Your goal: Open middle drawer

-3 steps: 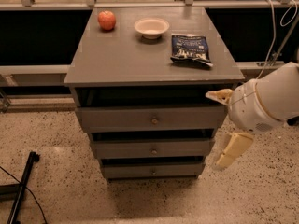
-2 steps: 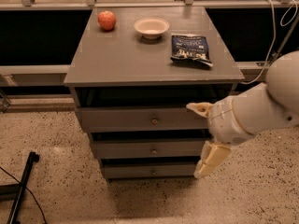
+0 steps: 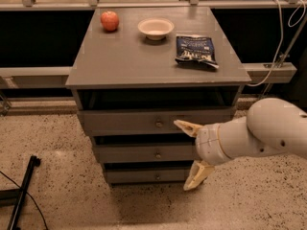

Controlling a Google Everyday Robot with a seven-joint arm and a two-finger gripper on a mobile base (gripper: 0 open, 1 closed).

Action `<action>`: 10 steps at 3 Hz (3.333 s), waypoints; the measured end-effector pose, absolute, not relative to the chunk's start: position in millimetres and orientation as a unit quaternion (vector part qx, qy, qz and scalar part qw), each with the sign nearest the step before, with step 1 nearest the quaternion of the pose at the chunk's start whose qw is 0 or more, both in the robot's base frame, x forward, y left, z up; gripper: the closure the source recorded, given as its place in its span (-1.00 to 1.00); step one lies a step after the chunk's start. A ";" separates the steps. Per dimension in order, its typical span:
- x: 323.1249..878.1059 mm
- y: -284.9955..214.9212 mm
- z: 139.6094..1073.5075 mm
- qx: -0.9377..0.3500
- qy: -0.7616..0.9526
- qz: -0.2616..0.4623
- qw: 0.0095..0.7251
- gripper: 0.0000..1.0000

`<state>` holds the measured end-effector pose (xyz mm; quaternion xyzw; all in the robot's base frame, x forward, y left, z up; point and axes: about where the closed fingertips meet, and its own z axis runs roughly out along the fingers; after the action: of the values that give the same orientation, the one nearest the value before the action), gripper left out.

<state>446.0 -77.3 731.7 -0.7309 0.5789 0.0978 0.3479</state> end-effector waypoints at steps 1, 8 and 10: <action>446.0 -76.3 730.9 -0.739 0.569 0.094 0.348 -1.00; 566.4 -180.2 467.4 -0.714 0.638 0.025 0.287 -1.00; 625.2 -181.7 430.7 -0.730 0.630 0.003 0.264 -1.00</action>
Offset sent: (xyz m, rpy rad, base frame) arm 0.0477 -0.0602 -0.1446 -0.0776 0.1386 -0.2314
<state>625.2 -181.7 430.7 -0.7298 0.6305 0.0032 0.2645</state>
